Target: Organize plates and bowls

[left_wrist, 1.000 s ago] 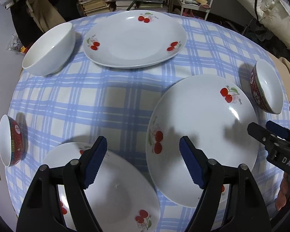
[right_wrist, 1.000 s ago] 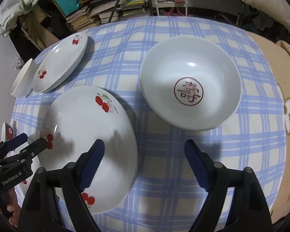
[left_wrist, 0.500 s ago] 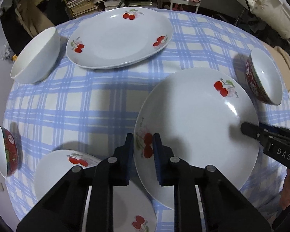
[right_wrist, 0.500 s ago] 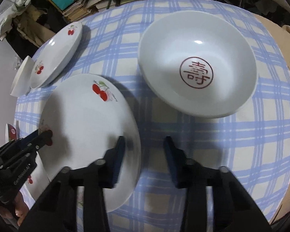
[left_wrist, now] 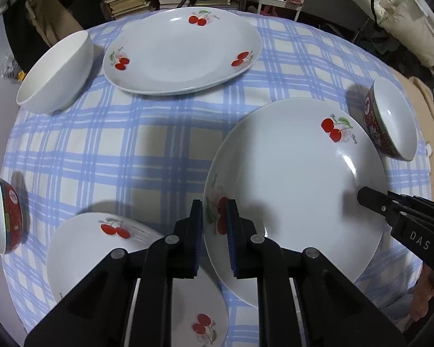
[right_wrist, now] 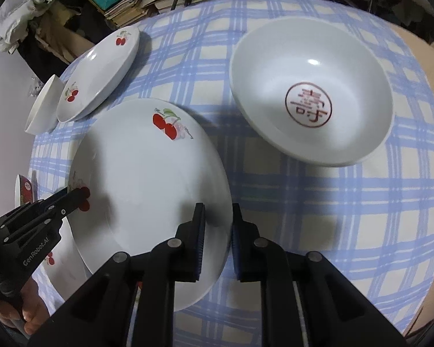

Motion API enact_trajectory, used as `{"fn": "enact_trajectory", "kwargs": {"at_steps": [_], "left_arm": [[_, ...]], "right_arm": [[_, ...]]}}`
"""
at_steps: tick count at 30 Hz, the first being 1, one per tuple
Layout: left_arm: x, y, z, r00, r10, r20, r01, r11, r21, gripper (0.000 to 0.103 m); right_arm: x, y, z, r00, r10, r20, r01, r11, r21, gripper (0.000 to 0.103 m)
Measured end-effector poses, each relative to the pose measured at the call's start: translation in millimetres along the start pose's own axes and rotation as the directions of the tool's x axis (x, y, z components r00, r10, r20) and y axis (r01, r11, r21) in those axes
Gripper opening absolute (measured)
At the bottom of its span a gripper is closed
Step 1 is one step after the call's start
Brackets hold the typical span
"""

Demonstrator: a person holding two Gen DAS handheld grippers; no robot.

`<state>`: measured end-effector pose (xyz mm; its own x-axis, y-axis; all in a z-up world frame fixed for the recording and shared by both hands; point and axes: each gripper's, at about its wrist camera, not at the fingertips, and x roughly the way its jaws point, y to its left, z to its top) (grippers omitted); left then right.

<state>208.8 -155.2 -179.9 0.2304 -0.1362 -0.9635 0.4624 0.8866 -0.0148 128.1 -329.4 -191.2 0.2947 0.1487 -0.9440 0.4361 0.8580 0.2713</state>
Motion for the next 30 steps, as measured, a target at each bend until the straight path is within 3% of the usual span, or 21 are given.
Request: {"fn": "enact_trajectory", "kwargs": {"at_steps": [15,26,30], "left_arm": [[-34.8,14.1,3.4,0.999,-0.009,0.039,0.011,0.999,-0.037,0.015],[-58.9,39.5,-15.0,0.998,0.018,0.055,-0.014,0.997,-0.081,0.015],[-69.0,49.4,-28.4,0.996,0.077,0.052,-0.072,0.994,-0.087,0.015]], "right_arm": [[-22.5,5.3,10.5,0.994,0.093,0.064,-0.092,0.996,-0.013,0.015],[-31.6,31.6,9.1,0.985,0.149,0.084,-0.141,0.985,-0.102,0.015],[-30.7,50.6,2.8,0.984,0.161,0.077,-0.148,0.976,-0.159,0.015]]}}
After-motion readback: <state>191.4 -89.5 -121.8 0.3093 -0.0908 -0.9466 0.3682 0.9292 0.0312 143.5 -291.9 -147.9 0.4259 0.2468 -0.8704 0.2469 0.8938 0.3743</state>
